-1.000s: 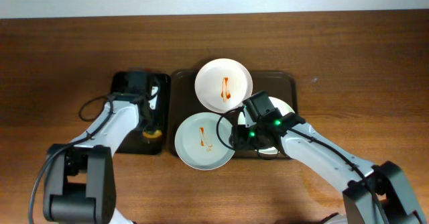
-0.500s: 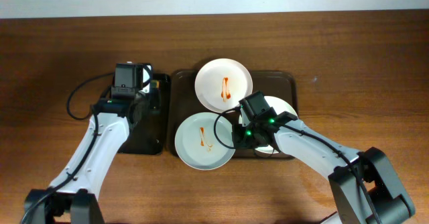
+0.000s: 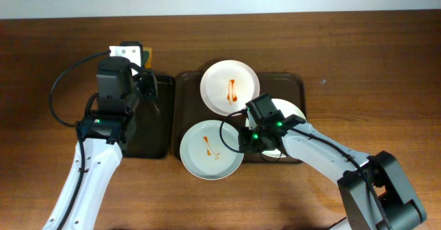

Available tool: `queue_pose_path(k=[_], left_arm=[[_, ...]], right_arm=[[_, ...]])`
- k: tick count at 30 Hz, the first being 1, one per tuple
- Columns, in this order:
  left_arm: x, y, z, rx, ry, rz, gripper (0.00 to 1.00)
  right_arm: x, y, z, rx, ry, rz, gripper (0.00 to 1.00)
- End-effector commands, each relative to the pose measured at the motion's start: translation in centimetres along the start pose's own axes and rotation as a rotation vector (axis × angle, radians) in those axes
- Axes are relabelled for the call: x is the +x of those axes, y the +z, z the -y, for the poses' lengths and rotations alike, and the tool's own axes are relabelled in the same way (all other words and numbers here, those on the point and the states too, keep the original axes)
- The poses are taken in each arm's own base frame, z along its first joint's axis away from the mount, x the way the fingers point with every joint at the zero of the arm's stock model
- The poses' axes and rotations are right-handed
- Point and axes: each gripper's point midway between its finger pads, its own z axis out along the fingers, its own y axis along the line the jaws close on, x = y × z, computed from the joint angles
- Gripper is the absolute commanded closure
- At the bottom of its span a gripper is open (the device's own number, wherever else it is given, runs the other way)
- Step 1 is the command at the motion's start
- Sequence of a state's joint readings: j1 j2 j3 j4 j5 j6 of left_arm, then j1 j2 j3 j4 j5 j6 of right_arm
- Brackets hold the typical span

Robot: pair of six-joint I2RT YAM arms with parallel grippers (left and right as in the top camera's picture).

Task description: Clean dirty plates on tray and stack at the side

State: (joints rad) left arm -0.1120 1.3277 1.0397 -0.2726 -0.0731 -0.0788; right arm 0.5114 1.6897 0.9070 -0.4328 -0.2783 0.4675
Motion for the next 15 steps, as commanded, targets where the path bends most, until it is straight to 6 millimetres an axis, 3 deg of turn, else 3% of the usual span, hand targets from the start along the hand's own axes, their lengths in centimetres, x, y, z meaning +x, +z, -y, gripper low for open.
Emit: queue_pose_path(k=[1,11,14,15], left_arm=[[-1.6,-1.0,-0.1,-0.009,-0.005,0.048,1.00],[-1.5,-0.9,-0.1,-0.010,-0.005,0.042,1.00],[0.3,-0.6,-0.2,-0.015,0.001,-0.027,1.00],[2.6,-0.2,-0.4,-0.022,0.008,-0.118,1.00]], right_arm=[[-0.3,0.3,-0.3,0.000,-0.012,-0.001,0.96],[-0.3,0.3,-0.3,-0.001,-0.013,0.001,0.96],[-0.7,0.3,-0.5,-0.008,-0.017,0.017,0.96],[-1.3,0.3,-0.2,0.012,-0.020,0.043,0.96]])
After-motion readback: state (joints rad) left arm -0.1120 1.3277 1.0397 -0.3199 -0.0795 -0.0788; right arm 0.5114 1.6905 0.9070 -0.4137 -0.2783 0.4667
